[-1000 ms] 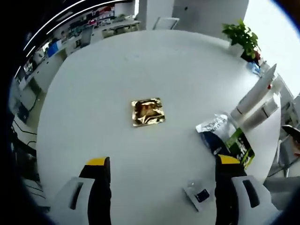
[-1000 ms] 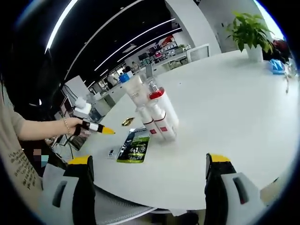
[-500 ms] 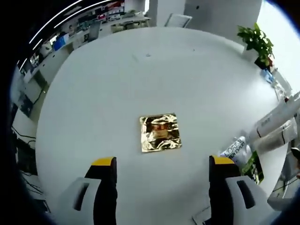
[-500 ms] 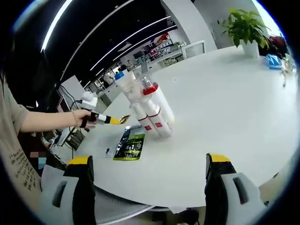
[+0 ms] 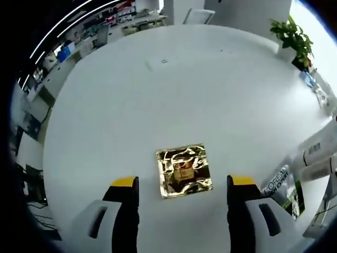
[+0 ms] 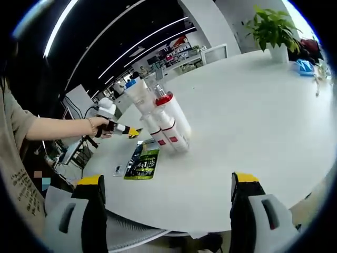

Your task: Arrange the skincare products in the storage area until every visible bottle or jar stands upright without overlapping.

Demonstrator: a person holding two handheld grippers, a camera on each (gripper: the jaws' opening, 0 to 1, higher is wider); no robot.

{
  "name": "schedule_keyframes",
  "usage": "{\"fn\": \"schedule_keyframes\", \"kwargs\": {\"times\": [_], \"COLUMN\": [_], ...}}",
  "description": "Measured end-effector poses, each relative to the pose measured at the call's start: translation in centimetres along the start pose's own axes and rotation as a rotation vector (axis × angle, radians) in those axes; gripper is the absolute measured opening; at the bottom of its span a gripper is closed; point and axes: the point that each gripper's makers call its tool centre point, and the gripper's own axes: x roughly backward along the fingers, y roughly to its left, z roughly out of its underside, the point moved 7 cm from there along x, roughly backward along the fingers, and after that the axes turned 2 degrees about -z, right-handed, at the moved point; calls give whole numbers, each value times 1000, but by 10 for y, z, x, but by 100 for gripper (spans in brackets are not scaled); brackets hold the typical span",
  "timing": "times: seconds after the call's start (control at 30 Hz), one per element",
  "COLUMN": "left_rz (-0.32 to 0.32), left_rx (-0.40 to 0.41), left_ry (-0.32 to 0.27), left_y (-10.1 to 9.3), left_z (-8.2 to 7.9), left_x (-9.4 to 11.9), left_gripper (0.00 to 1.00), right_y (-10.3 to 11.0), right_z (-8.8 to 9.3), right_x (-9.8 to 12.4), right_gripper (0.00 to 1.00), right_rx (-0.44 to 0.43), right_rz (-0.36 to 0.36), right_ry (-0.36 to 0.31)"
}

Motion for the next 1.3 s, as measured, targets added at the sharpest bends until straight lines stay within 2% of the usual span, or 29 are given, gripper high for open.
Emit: {"fn": "schedule_keyframes", "kwargs": {"times": [0.13, 0.2, 0.4, 0.43, 0.47, 0.67, 0.87, 0.97, 1.03, 1.3], "left_rz": [-5, 18, -1, -2, -1, -15, -19, -23, -15, -1], "left_rx": [6, 35, 23, 24, 22, 35, 94, 158, 191, 218], "left_ry": [-16, 9, -5, -7, -6, -11, -18, -26, -25, -21], "left_y": [2, 0, 3, 3, 3, 3, 2, 1, 0, -12], "left_z": [0, 3, -1, -1, -1, 1, 3, 5, 8, 23], "left_x": [-2, -4, -6, -5, -5, 0, 10, 15, 19, 36], "left_gripper": [48, 47, 45, 43, 37, 34, 32, 31, 31, 30], "right_y": [-3, -3, -3, -3, -2, -1, 0, 0, 2, 8], "right_z": [1, 2, 0, 1, 1, 1, -1, -3, -4, -9], "right_x": [1, 1, -1, -1, -1, -1, -2, -3, -4, -6], "right_gripper": [100, 100, 100, 100, 100, 100, 100, 100, 100, 100], "right_rx": [-3, 0, 3, 3, 3, 3, 7, 11, 16, 44], "right_rz": [8, 9, 8, 7, 6, 3, -3, -10, -18, -50], "right_ry": [8, 12, 13, 14, 15, 16, 9, 4, -2, -25]}}
